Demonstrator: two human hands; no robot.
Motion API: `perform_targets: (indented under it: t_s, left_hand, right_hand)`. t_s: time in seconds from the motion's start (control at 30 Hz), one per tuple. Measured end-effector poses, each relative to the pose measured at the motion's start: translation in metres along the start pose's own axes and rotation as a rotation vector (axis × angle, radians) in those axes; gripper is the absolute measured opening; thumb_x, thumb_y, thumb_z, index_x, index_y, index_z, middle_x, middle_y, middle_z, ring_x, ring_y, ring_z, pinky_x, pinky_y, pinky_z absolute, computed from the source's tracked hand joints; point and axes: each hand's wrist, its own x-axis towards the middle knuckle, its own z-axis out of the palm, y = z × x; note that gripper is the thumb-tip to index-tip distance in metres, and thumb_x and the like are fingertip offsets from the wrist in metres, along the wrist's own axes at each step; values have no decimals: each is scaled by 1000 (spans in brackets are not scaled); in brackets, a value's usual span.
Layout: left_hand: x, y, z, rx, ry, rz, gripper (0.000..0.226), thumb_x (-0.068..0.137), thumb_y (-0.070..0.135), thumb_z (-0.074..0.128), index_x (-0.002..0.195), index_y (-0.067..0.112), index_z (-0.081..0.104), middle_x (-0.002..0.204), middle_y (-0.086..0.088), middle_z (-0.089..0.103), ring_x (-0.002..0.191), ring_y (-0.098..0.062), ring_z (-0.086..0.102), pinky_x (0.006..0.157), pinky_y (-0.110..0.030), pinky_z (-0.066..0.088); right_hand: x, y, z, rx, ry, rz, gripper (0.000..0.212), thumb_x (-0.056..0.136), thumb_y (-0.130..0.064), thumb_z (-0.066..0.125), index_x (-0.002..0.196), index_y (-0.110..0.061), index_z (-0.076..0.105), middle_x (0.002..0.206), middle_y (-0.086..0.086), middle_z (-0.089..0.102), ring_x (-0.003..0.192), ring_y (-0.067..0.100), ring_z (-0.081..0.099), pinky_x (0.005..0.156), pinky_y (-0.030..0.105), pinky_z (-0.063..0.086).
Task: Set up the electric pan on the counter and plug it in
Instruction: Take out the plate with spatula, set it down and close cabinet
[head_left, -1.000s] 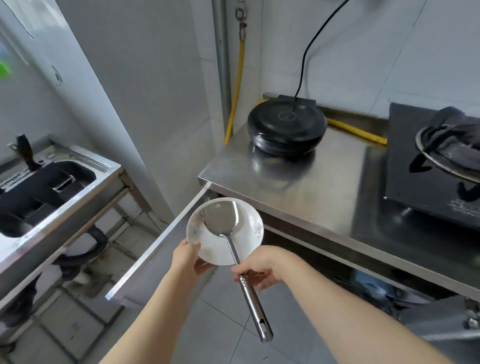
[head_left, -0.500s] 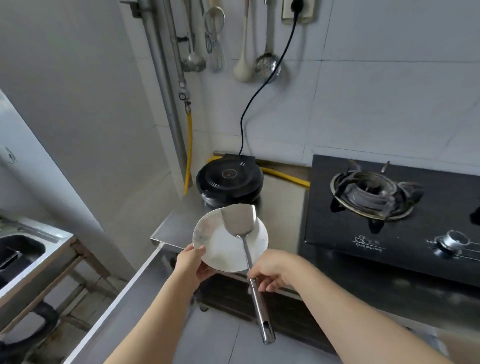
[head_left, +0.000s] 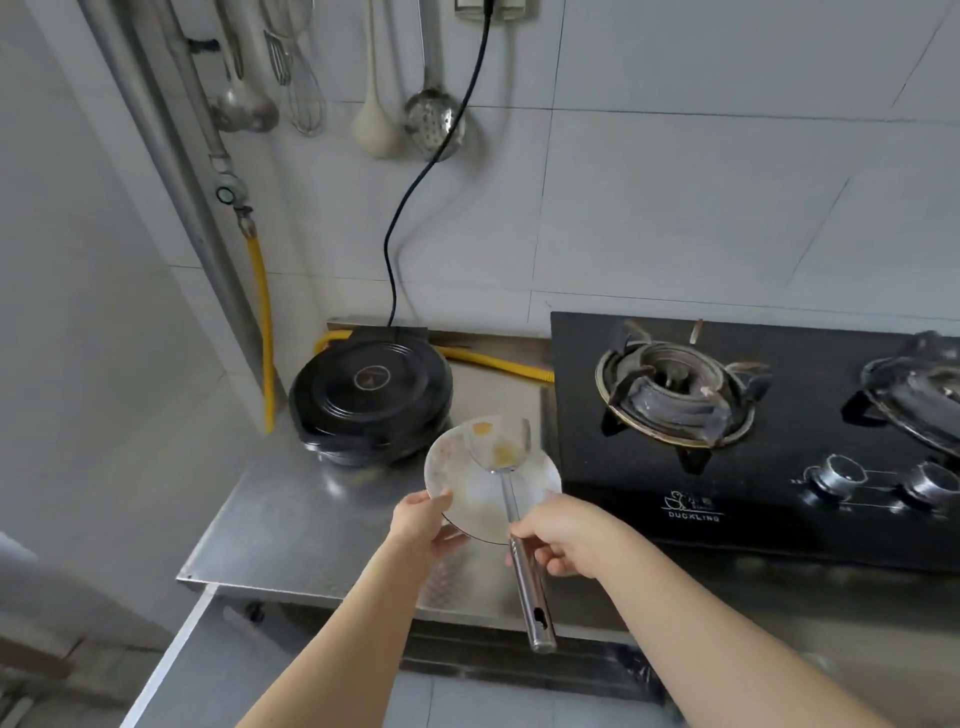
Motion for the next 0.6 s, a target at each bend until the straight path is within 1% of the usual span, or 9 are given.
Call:
perform_targets:
  t_s: [0.07, 0.13, 0.23, 0.3, 0.37, 0.43, 0.47, 0.53, 0.6]
  left_hand:
    - [18, 7, 9, -1, -30, -26, 19, 97, 11, 51, 114, 2, 53, 86, -12, 61, 68, -26, 62, 56, -36, 59]
    - [37, 14, 14, -10, -41, -47, 25, 96, 10, 52, 119, -1, 54, 88, -14, 61, 69, -28, 63, 65, -42, 58]
    - [63, 22, 21, -13, -57, -79, 28, 96, 10, 53, 121, -1, 54, 94, -17, 63, 76, -31, 64, 75, -48, 57]
    - [78, 26, 27, -21, -74, -99, 27, 95, 9, 52, 120, -2, 54, 95, -18, 62, 83, -33, 63, 82, -50, 55]
    - [88, 31, 34, -48, -92, -119, 24, 95, 7, 52, 117, -2, 54, 89, -17, 61, 80, -32, 62, 81, -49, 55]
    - [99, 34, 41, -74, -100, -133, 26, 95, 7, 53, 120, -1, 53, 87, -17, 60, 75, -30, 61, 74, -45, 55]
    - [104, 36, 44, -85, -103, -137, 28, 95, 6, 52, 122, -1, 52, 87, -16, 61, 74, -30, 61, 72, -44, 55]
    - [110, 39, 49, -105, -118, -144, 28, 96, 5, 50, 124, 2, 50, 87, -16, 60, 72, -29, 61, 72, -43, 55]
    - [113, 42, 51, -113, -136, -150, 29, 97, 3, 48, 125, 3, 49, 95, -17, 61, 74, -27, 61, 80, -45, 55]
  right_hand:
    - [14, -8, -1, 42, 37, 23, 15, 92, -15, 57, 102, -5, 59, 113, 15, 70, 47, 9, 39, 35, 18, 30]
    - [29, -16, 1, 77, 81, 41, 22, 91, -14, 57, 110, -4, 60, 101, 13, 69, 47, 9, 39, 38, 19, 30]
    - [41, -28, 6, 138, 109, 96, 8, 92, -12, 54, 93, -7, 60, 94, 16, 68, 46, 10, 36, 41, 20, 30]
    - [49, -34, 5, 156, 108, 133, 13, 94, -10, 48, 85, -9, 59, 96, 17, 72, 45, 10, 35, 38, 19, 27]
    - [57, -38, 4, 180, 121, 158, 22, 95, -8, 42, 80, -9, 58, 74, 11, 71, 49, 11, 41, 36, 18, 24]
    - [63, -42, 3, 235, 150, 181, 27, 96, -6, 38, 75, -9, 56, 46, 6, 64, 60, 16, 51, 34, 16, 21]
    - [65, -44, 3, 252, 174, 185, 28, 95, -5, 36, 75, -9, 55, 38, 5, 59, 61, 17, 53, 33, 15, 20]
    - [73, -47, 3, 258, 228, 172, 24, 94, -4, 35, 80, -8, 55, 38, 6, 59, 50, 16, 54, 33, 12, 19]
    - [79, -50, 5, 227, 272, 146, 16, 91, -3, 38, 86, -7, 52, 61, 13, 66, 33, 12, 48, 33, 11, 21]
